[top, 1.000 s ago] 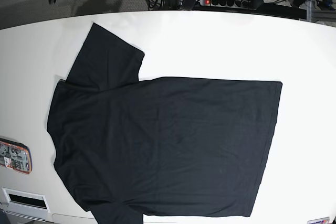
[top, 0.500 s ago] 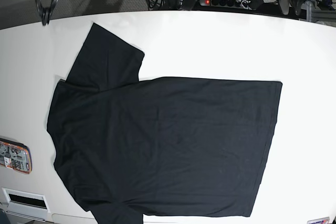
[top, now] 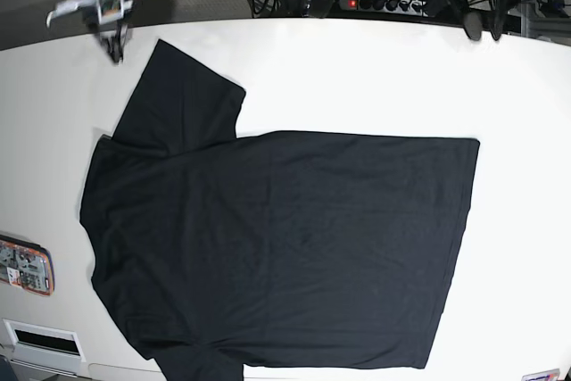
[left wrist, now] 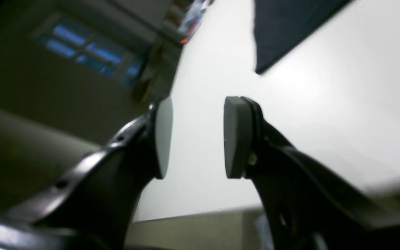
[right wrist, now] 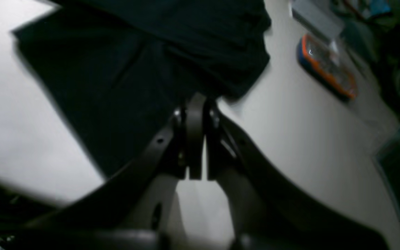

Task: Fold the T-shirt properly
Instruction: 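Lower the right gripper onto the shirt's shoulder edge and grasp it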

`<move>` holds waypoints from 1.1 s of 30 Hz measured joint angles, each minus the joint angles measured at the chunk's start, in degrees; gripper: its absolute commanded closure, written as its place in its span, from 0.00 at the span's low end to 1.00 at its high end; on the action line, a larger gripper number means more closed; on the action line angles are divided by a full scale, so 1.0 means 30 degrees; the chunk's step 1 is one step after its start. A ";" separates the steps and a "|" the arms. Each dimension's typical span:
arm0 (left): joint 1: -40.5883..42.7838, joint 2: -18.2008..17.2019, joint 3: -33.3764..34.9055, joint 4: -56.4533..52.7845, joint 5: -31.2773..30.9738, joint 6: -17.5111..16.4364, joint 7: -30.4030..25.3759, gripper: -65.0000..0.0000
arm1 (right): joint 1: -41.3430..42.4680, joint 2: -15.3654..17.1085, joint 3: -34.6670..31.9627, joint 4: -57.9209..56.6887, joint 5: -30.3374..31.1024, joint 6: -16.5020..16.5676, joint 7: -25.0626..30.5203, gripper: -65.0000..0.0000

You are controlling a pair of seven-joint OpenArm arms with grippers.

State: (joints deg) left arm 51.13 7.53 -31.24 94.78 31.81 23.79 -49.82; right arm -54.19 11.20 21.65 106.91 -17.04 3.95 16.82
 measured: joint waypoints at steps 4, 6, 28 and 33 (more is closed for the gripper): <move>-0.0663 0.0350 0.0233 0.1778 0.0889 0.0036 0.1341 0.63 | 0.1188 0.1399 -0.2397 0.0430 -0.0051 0.0255 -0.1406 1.00; -0.0867 0.0408 0.0000 0.2244 0.1078 0.0000 0.2965 0.63 | 0.1399 0.1974 -0.3271 0.0488 -0.0051 0.0248 -0.3089 0.96; -0.7446 -0.2419 0.0102 0.2062 0.8801 -0.0204 0.5690 0.63 | 0.4481 0.3949 -0.8772 0.1362 -0.8393 0.0678 -1.3981 0.63; -0.7978 -0.3104 0.0138 0.1158 0.8837 -0.0874 0.5697 0.63 | 0.4299 0.3949 -1.0273 0.1486 -0.8517 0.2397 -1.5919 0.63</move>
State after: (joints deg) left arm 27.20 -1.78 -30.83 98.26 58.33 21.17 -32.73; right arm -41.30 23.05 -9.17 111.37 -42.59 11.14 -30.94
